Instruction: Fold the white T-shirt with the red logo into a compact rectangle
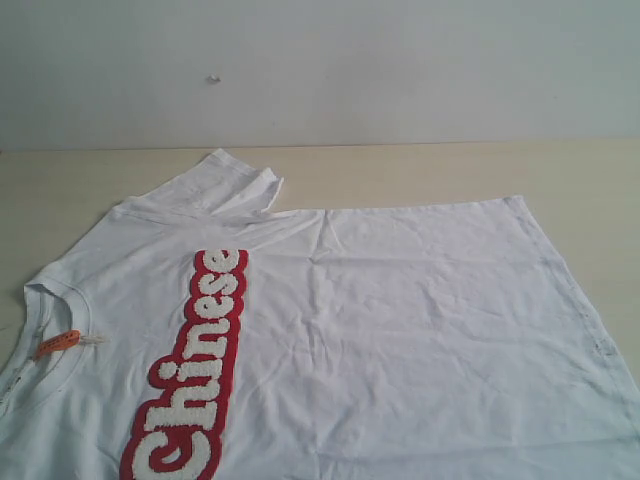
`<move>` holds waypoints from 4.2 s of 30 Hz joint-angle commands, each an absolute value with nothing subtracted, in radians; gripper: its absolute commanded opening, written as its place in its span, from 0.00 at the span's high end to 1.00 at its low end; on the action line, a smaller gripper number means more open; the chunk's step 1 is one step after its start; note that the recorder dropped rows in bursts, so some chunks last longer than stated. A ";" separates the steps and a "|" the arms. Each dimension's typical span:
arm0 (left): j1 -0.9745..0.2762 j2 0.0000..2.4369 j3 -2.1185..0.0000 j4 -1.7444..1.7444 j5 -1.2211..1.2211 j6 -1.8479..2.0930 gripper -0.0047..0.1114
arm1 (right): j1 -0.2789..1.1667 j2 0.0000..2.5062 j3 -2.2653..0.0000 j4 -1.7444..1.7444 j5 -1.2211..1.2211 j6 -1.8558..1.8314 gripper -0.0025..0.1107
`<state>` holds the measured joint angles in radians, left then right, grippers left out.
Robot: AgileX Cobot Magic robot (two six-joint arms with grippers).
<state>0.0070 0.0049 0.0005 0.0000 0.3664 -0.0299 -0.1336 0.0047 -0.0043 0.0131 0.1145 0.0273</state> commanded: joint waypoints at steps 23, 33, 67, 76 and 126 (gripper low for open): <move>0.011 0.000 0.000 0.000 0.354 -0.035 0.96 | -0.139 0.000 0.000 0.038 -0.366 0.143 0.98; 0.011 0.000 0.000 0.000 0.354 -0.035 0.96 | -0.139 0.000 0.000 0.053 -0.342 0.286 0.98; 0.011 0.000 0.000 -0.045 -0.351 -0.547 0.96 | -0.139 0.000 -0.143 0.042 -0.345 0.457 0.98; 0.011 0.020 -0.199 0.059 -0.011 -0.667 0.96 | -0.139 0.053 -0.392 0.042 0.014 0.184 0.98; -0.399 1.326 -1.072 -0.131 1.168 1.071 0.70 | 0.205 1.321 -1.097 0.038 1.221 -1.279 0.83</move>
<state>-0.3941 1.3317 -1.1131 -0.1185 1.1675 1.0519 0.1607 1.3186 -1.1491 0.1220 1.2111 -1.2862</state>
